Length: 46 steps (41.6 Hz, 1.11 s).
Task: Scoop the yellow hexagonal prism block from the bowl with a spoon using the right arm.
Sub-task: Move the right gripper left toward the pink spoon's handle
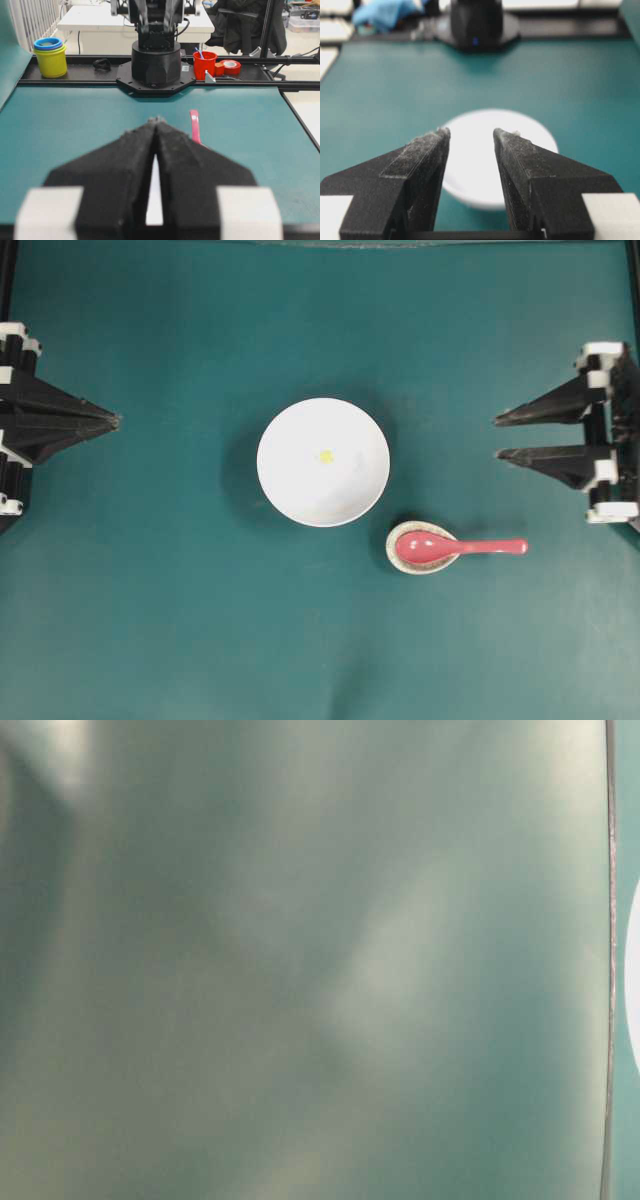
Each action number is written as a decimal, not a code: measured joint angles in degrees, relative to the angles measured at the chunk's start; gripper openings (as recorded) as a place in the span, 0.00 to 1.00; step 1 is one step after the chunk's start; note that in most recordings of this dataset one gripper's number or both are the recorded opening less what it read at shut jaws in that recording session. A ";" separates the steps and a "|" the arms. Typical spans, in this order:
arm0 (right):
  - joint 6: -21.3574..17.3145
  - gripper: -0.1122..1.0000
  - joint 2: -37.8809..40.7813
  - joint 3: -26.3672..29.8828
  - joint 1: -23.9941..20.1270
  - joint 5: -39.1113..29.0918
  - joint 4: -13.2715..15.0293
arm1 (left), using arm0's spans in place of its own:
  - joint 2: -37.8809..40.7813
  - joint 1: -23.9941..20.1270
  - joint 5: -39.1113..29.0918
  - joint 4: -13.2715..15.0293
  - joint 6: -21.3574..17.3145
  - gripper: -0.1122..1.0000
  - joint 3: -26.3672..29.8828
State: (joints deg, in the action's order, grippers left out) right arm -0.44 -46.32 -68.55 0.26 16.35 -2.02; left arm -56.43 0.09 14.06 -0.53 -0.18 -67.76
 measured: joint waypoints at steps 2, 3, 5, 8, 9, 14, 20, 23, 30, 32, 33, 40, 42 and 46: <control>0.00 0.52 1.49 -0.18 0.00 0.09 -0.09 | 0.00 0.00 0.00 0.09 0.00 0.10 0.00; 0.00 0.52 2.37 -0.35 -0.09 0.26 -0.18 | 0.00 0.00 -0.18 0.00 0.00 0.10 0.00; -0.09 0.52 3.87 -0.62 0.00 0.79 -0.35 | 0.00 0.00 -0.44 0.09 0.00 0.10 0.00; -0.09 0.52 6.15 -1.32 -0.18 2.20 -0.97 | 0.00 0.00 -1.14 0.00 0.00 0.10 0.00; -0.09 0.52 7.03 -1.67 -0.44 3.16 -1.32 | 0.00 0.00 -1.49 0.09 0.00 0.10 0.00; -0.09 0.52 10.46 -3.43 -1.85 7.82 -2.64 | 0.00 0.00 -2.11 0.09 0.09 0.10 0.00; -0.26 0.52 15.12 -6.68 -4.66 15.03 -5.80 | -0.09 0.00 -2.37 0.09 0.26 0.10 0.00; -0.44 0.52 17.31 -8.26 -6.59 19.07 -7.82 | -0.18 0.00 -2.37 0.09 0.26 0.10 0.00; -2.46 0.52 23.47 -11.78 -12.48 29.18 -11.87 | -0.18 0.00 -2.90 0.00 0.26 0.10 0.00; -3.16 0.52 25.31 -12.57 -13.97 31.90 -12.83 | -0.18 0.00 -3.08 0.00 0.26 0.10 0.00; -3.52 0.52 26.19 -12.92 -14.68 32.96 -13.27 | -0.18 0.00 -3.16 0.00 0.26 0.10 0.00; -5.19 0.52 32.70 -13.36 -19.34 39.90 -16.44 | -0.44 0.00 -3.60 0.09 0.26 0.10 0.00; -5.19 0.52 34.63 -13.18 -20.57 41.22 -17.23 | -0.53 0.00 -3.78 0.09 0.26 0.10 0.00; -5.27 0.52 37.97 -12.66 -22.41 42.98 -19.25 | -0.53 0.00 -4.04 0.00 0.26 0.10 0.00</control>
State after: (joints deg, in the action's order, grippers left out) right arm -5.71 -8.35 -81.21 -22.15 59.33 -21.27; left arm -56.95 0.09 10.02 -0.53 0.09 -67.76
